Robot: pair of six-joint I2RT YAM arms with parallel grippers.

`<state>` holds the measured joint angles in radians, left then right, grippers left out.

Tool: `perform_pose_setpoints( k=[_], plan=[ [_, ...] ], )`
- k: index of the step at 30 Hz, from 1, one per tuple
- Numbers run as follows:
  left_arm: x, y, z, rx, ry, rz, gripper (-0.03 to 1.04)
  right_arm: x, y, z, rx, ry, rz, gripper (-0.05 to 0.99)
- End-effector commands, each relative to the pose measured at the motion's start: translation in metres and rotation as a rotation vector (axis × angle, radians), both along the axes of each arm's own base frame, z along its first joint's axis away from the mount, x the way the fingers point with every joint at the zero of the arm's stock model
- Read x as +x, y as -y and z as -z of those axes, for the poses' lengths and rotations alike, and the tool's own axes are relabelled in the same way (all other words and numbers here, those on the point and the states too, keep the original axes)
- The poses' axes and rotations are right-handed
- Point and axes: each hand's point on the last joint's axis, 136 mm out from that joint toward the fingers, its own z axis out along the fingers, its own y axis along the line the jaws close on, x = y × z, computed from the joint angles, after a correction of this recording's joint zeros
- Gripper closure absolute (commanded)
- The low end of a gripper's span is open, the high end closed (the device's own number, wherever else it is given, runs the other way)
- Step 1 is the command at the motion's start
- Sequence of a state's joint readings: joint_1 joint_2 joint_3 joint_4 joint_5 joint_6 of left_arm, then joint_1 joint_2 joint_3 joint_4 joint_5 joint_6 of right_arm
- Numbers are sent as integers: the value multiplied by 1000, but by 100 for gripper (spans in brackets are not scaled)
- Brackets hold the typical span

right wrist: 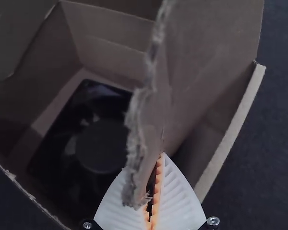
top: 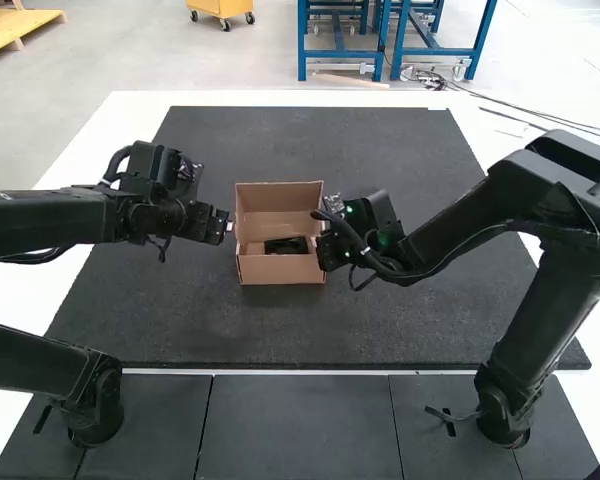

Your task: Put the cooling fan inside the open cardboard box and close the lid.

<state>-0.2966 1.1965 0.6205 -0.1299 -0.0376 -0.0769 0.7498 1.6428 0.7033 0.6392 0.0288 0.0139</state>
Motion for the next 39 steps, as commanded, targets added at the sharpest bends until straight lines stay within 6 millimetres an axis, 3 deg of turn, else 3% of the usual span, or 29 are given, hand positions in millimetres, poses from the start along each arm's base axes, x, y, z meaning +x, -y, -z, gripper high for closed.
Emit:
perform_pose_setpoints(
  k=[1, 3, 4, 9, 13, 20, 26, 30, 39],
  plan=[
    [-1, -1, -6, -10, 23, -10, 4, -5, 4, 20, -53, -24, 7, 90],
    [-3, -1, -3, -10, 19, -8, 4, -6, 5, 24, -62, -31, 8, 89],
    [-3, -1, -2, -9, 17, -8, 4, -5, 4, 25, -63, -32, 9, 82],
    [-5, -2, -3, -9, 16, -10, 4, 4, 4, 17, -50, -22, 42, 36],
    [0, -7, -24, -18, 74, -31, 4, 7, 2, 7, -46, -46, 56, 10],
    [16, -31, -61, -24, 183, -112, 4, 2, -7, -40, 31, -46, 21, 3],
    [27, -49, -76, -7, 241, -143, 4, -6, -9, -47, 16, -101, -11, 3],
    [31, -53, -78, -9, 259, -149, 4, -11, -4, -41, -19, -146, -20, 3],
    [53, -47, -99, -24, 300, -141, 4, -1, 21, -67, 19, -113, 32, 3]
  ],
)
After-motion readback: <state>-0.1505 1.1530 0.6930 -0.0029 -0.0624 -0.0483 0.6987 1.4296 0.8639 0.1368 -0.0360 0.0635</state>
